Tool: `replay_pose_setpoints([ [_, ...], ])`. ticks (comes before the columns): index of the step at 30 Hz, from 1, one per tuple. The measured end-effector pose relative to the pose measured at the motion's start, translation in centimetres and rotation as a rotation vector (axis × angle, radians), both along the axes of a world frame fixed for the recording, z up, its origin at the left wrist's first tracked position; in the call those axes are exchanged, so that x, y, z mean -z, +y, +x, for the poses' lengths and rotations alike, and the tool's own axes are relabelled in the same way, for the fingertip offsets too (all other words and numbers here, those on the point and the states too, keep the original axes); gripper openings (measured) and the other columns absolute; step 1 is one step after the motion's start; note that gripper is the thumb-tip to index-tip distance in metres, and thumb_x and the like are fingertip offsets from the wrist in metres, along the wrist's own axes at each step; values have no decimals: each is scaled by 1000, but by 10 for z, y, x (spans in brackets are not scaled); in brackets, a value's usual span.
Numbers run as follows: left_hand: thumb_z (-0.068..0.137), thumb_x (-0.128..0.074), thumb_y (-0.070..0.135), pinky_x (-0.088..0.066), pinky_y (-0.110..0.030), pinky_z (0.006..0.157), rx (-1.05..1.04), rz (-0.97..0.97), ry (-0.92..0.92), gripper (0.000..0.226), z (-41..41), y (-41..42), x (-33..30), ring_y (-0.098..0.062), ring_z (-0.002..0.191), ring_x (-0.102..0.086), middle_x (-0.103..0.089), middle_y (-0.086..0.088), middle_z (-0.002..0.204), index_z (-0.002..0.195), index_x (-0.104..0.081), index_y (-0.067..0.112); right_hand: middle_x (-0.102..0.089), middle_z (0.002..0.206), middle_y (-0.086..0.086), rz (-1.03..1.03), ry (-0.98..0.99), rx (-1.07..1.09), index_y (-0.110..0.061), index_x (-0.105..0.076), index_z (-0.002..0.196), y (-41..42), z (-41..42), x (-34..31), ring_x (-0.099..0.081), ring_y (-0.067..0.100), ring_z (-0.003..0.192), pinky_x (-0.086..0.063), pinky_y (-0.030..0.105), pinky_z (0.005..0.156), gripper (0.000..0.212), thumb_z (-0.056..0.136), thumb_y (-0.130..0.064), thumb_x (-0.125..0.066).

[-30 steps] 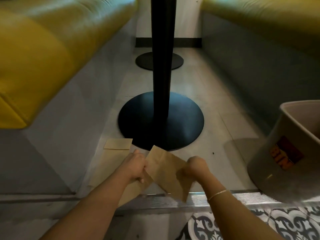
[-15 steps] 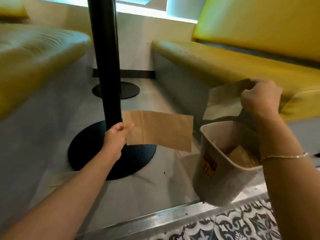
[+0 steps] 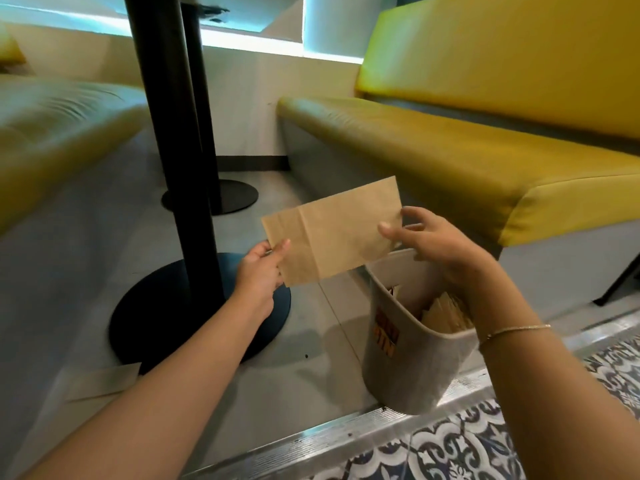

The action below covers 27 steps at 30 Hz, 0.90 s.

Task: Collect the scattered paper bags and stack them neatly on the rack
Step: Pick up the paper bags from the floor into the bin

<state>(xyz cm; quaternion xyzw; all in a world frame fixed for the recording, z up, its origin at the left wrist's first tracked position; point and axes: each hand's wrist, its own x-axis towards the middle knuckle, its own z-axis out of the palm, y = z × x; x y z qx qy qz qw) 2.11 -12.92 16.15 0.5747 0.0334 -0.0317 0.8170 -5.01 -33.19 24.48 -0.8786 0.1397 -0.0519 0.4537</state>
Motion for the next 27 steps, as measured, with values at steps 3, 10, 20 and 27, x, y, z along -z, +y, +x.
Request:
replay_pose_setpoints([
  [3, 90, -61, 17, -32, -14, 43, 32, -16, 16, 8, 1, 4, 5, 1, 36, -39, -58, 12, 55, 82, -60, 19, -57, 121, 3, 49, -54, 0, -20, -36, 138, 16, 11, 6, -51, 15, 96, -38, 31, 85, 73, 77, -36, -73],
  [10, 91, -57, 14, -34, -11, 41, 134, -94, 44, 10, 3, 43, 22, 0, 42, -36, -54, 10, 58, 83, -55, 20, -50, 120, 0, 281, 1, -17, -21, -40, 132, 34, 26, 21, -51, 18, 101, -41, 34, 90, 70, 73, -31, -76],
  [20, 86, -68, 21, -44, -21, 66, 77, 663, 177, 17, 6, 145, 100, -11, 76, -56, -63, 0, 92, 102, -62, 19, -64, 91, -1, -83, 28, -129, -24, -63, 94, 89, 38, 30, -63, 15, 82, -50, 25, 68, 9, 93, -18, -57],
  [27, 80, -64, 48, -43, -34, 92, 91, 1516, 709, 71, -50, 259, 199, -30, 119, -43, -40, -14, 133, 135, -34, 13, -58, 117, 9, -396, -39, -140, -11, -55, 128, 111, 47, 36, -56, 27, 105, -47, 39, 93, 32, 96, -13, -50],
])
